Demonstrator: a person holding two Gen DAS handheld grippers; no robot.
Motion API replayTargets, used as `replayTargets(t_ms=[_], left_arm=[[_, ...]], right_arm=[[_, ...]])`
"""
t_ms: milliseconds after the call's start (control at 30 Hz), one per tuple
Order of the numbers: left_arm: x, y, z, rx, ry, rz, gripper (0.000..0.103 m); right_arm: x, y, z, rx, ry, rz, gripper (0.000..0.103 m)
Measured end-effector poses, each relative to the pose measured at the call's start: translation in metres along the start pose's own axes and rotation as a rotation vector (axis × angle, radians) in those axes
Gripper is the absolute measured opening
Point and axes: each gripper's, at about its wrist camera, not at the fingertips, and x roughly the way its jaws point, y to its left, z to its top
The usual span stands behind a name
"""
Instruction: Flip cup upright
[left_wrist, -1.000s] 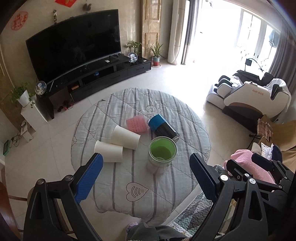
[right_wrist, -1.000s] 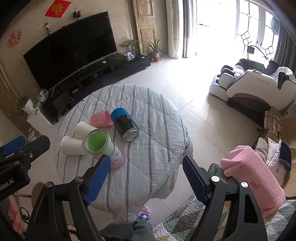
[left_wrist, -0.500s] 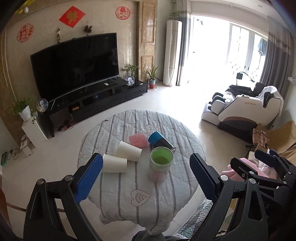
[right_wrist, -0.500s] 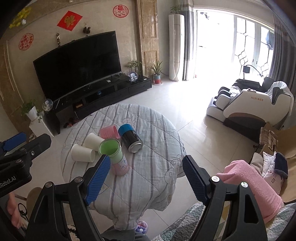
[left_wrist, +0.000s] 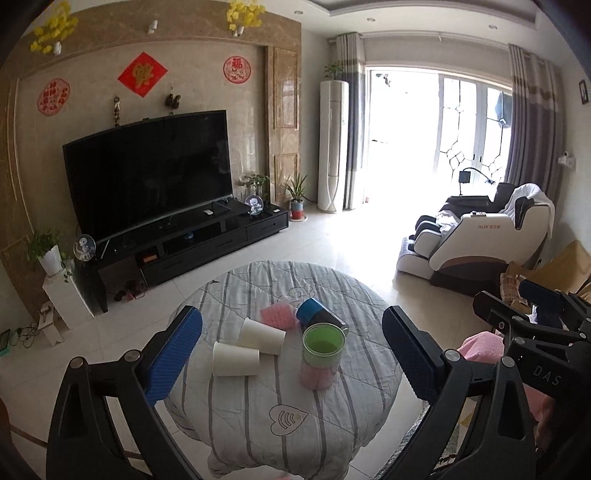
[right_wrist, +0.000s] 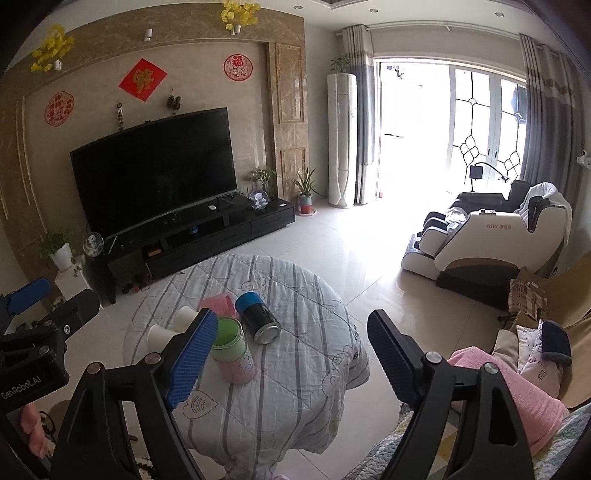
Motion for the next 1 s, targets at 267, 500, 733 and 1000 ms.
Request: replayTargets(t_ms=[267,500,733,1000], left_arm=[[-0.0001,0.0042,-0.0002,-0.004,-0.017,0.014,0.100],[-0.0037,0.0030,-0.0020,0.005,-0.033,0.021,0.100],[-0.0035,0.0053,-0.0030,-0.004,-0.027,0.029,0.100],[-0.0054,0.0084,-0.0028,-0.018,-0.043,0.043,0.100]], right_arm=[[-0.0031,-0.0010,0.0020,0.020,-0.024,0.001,0.085],[-0.0037,-0.0031,-0.0009,0.034,-0.034,0.003,0.085],[-0.0033,0.0000,-0.0041,0.023,-0.027,0.005,0.085],[-0.0043,0.0017,-0.0057,0.008,-0.020,0.006,0.085]])
